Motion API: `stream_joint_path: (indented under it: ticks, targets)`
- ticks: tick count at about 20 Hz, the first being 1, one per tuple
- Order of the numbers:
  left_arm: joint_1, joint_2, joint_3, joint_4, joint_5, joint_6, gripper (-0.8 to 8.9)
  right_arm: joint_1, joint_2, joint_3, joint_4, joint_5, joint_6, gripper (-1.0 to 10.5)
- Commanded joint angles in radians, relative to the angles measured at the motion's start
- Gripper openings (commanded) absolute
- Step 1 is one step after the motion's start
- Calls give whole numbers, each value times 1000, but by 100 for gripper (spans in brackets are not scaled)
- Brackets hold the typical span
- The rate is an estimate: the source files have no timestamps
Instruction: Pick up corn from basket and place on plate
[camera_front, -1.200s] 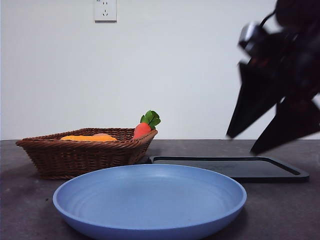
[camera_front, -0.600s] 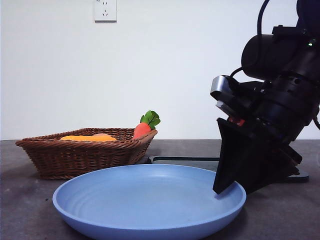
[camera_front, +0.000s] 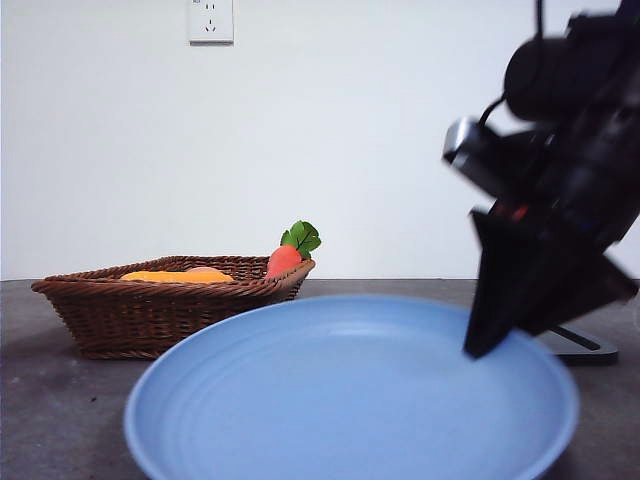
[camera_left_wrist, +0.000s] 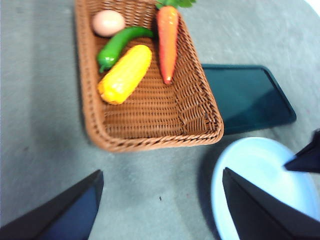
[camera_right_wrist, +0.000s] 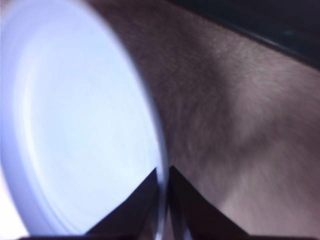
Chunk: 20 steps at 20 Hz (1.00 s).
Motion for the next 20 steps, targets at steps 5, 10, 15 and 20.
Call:
stream_joint_path:
  ticks: [5, 10, 15, 20]
  targets:
    - [-133, 299, 156, 114, -119, 132, 389, -45, -251, 5, -116, -3, -8, 4]
    - [-250, 618, 374, 113, -264, 246, 389, -119, -386, 7, -145, -3, 13, 4]
    - [-312, 906, 578, 98, -367, 361, 389, -170, -431, 7, -174, -7, 12, 4]
    - [-317, 1086, 651, 107, -377, 413, 389, -188, -433, 7, -170, -7, 10, 4]
